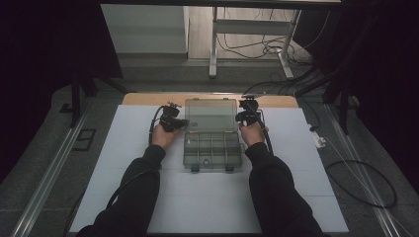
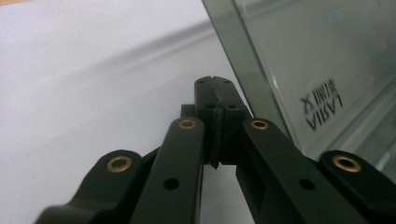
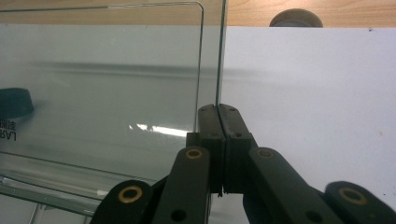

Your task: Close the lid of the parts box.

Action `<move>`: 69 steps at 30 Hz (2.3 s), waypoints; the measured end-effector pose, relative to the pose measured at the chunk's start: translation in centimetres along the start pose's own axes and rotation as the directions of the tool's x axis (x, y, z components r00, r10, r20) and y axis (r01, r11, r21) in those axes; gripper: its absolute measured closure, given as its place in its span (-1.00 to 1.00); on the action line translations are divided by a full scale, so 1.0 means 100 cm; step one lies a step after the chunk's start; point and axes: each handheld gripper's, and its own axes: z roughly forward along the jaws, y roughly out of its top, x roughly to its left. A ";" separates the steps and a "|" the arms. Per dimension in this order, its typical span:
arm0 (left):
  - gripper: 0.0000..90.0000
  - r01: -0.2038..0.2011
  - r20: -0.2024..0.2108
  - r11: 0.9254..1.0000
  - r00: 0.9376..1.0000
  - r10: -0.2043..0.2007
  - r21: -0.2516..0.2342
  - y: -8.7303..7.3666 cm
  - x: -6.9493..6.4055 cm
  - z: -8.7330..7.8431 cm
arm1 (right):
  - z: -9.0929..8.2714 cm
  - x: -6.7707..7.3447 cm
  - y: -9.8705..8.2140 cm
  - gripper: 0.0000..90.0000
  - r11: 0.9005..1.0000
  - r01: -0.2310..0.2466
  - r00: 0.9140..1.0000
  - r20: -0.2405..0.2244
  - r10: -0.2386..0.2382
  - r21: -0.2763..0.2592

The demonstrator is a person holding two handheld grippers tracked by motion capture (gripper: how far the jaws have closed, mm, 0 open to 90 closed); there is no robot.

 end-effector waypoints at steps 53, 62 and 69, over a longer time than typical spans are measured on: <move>0.97 -0.072 0.154 0.981 0.983 0.101 -0.182 0.005 -0.010 -0.044 | -0.055 -0.002 -0.035 1.00 0.977 0.197 0.960 -0.187 -0.210 -0.087; 0.97 -0.106 0.154 0.978 0.979 0.134 -0.179 0.000 -0.017 -0.055 | -0.063 0.000 -0.040 1.00 0.971 0.213 0.951 -0.205 -0.231 -0.105; 0.96 -0.139 0.143 0.977 0.976 0.163 -0.161 -0.003 -0.023 -0.065 | -0.071 0.001 -0.045 1.00 0.965 0.235 0.941 -0.221 -0.256 -0.119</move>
